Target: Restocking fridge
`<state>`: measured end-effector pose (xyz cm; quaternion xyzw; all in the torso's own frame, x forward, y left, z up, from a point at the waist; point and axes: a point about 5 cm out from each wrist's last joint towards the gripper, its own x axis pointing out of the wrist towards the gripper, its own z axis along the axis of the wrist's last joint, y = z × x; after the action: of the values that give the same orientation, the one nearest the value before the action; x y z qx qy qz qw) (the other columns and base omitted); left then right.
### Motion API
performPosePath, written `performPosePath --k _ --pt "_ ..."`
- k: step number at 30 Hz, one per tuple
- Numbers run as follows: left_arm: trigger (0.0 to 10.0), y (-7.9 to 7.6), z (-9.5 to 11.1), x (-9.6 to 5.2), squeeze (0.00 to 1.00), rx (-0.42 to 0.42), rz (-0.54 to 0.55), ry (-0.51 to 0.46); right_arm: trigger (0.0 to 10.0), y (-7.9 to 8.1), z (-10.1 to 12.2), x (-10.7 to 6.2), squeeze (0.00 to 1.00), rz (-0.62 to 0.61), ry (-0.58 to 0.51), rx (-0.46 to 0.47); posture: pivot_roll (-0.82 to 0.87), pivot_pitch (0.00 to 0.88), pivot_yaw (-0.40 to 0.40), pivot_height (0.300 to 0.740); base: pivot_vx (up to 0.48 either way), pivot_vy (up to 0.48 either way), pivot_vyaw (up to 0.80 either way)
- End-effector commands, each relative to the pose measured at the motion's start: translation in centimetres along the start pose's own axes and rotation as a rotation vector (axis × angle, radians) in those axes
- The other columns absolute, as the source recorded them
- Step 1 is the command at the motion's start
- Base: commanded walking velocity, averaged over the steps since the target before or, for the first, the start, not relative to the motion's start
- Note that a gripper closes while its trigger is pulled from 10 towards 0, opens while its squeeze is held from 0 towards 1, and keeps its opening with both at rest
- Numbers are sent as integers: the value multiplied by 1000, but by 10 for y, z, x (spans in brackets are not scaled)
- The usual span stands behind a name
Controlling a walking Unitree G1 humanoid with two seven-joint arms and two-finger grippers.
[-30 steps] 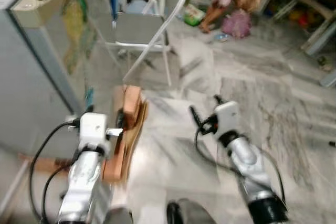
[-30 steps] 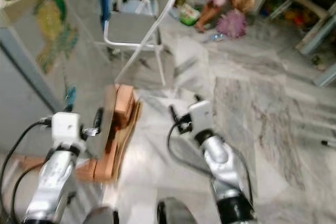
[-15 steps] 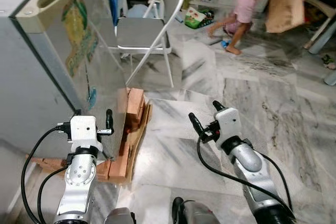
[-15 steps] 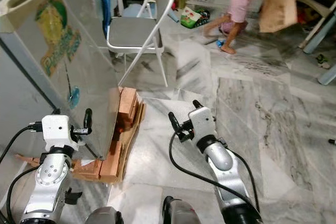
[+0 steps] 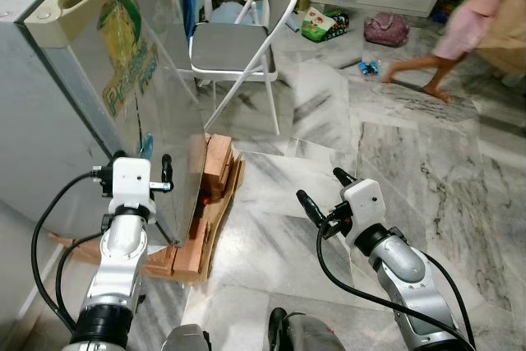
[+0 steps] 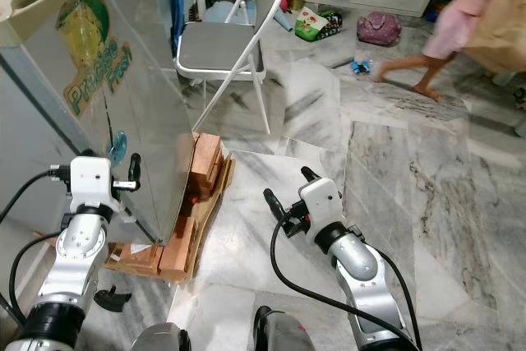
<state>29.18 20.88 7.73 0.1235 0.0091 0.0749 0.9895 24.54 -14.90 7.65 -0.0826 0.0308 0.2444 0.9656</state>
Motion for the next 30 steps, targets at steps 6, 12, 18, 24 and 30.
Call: performPosePath --k 6,12,18,24,30 --pt "10000 18 -2 2 0 44 119 18 10000 4 0 -4 0 25 14 7 45 122 -27 740 0 0 0" --pt "10000 6 3 6 0 -8 61 -20 10000 11 -1 -9 0 83 38 26 56 111 -32 740 0 0 0" --pt "10000 -3 14 20 0 -1 31 -44 10000 17 -12 -30 0 199 118 76 50 104 -24 740 0 0 0" --pt "10000 -14 18 24 0 -46 -37 -56 10000 21 -12 -48 0 151 107 43 43 97 -16 740 0 0 0" --pt "10000 -80 52 12 0 -160 -396 -177 10000 47 -11 -64 0 153 108 52 60 91 -23 740 0 0 0"
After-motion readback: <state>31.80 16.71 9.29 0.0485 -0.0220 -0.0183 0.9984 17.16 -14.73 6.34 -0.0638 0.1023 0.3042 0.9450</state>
